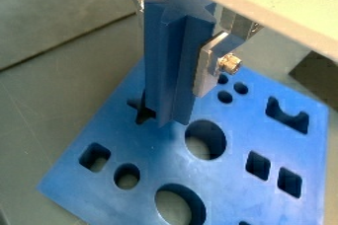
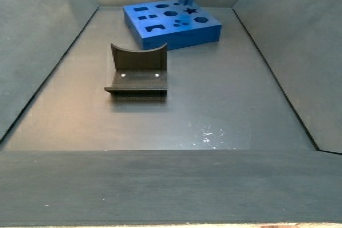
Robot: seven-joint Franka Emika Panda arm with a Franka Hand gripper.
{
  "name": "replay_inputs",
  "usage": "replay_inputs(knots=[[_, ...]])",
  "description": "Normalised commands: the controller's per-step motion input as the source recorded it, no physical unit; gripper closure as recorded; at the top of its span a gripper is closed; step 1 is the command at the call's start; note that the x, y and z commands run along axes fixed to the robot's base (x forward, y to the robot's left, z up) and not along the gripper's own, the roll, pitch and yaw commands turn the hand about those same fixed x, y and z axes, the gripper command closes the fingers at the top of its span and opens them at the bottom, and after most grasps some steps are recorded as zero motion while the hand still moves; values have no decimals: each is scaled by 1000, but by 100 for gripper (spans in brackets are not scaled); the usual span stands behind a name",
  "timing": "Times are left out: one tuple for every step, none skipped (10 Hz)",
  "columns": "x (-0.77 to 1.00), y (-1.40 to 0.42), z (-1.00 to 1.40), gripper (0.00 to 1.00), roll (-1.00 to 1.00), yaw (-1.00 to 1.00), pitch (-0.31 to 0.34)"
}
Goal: Pick up the star object. Move up. Move to above the board. Insert the star object.
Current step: Insert the star object.
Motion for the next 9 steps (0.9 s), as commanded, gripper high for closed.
replay_inputs(knots=[[0,34,-117,100,0,0,0],[-300,209,-651,100,0,200,-349],[-26,94,-126,100,-9,140,-131],[0,0,-17,100,0,0,0],[-94,-283,-257,100,286,0,-29],[-46,-331,-269,100,289,0,-43],[0,-117,0,100,120,0,9],[0,0,-20,100,0,0,0],[-23,0,-297,100,211,0,0]])
